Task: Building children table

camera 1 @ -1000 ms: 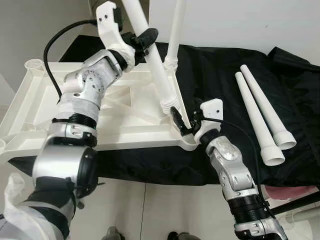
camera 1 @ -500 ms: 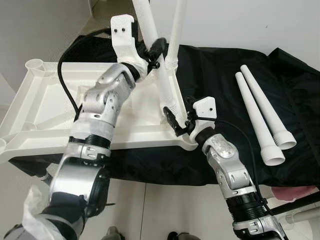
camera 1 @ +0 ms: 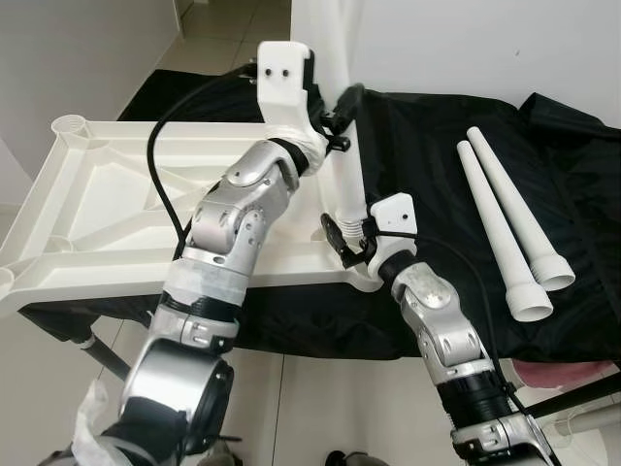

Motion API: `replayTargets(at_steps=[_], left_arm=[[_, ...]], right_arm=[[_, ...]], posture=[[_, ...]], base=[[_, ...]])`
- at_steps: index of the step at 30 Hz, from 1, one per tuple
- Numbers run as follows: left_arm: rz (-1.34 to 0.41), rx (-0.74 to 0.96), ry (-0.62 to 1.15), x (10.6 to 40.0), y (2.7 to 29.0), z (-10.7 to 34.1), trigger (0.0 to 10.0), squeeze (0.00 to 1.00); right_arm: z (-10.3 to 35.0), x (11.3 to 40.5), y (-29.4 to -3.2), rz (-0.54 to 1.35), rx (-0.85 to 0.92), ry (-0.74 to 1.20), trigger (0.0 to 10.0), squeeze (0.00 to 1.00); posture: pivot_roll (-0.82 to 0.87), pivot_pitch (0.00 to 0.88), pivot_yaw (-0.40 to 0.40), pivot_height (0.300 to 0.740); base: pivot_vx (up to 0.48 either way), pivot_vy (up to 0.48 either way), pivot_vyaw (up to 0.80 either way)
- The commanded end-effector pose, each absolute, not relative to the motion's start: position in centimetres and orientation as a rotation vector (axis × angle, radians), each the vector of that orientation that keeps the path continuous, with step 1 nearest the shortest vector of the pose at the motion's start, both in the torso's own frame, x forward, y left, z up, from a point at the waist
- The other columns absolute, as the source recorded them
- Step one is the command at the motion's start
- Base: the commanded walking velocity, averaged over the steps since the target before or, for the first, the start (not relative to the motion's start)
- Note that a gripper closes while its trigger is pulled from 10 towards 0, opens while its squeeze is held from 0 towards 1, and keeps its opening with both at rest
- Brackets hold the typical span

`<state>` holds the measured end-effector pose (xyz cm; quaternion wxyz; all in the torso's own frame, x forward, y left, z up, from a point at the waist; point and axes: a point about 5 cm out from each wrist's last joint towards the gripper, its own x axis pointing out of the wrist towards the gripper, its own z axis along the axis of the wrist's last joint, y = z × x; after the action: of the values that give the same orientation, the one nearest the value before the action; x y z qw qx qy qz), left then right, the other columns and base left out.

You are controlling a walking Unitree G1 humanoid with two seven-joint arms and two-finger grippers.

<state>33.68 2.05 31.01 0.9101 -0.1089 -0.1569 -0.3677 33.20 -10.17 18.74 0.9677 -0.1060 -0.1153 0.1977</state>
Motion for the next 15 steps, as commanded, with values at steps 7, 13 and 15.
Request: replayTargets(at_steps=[7, 13, 15], left_arm=[[-0.804, -0.177, -0.352, 32.5, 0.8, 31.6, 10.0, 0.0], [-0.802, -0.163, -0.354, 32.1, 0.6, 31.5, 10.0, 0.0], [-0.796, -0.16, -0.356, 32.0, 0.5, 31.5, 10.0, 0.0]], right_arm=[[19.5, 34.3, -10.6, 0.333, -0.244, -0.246, 10.0, 0.0], [20.1, 35.0, -10.4, 0.31, -0.246, -0.244, 10.0, 0.0], [20.4, 35.2, -10.1, 0.304, -0.248, -0.251, 10.0, 0.0]], posture=[[0.03, 0.077, -0.032, 0.74], [0.03, 0.083, -0.032, 0.74], [0.03, 0.087, -0.032, 0.74]], base=[[0.0, 0.0, 0.0], [0.0, 0.0, 0.0], [0.0, 0.0, 0.0]])
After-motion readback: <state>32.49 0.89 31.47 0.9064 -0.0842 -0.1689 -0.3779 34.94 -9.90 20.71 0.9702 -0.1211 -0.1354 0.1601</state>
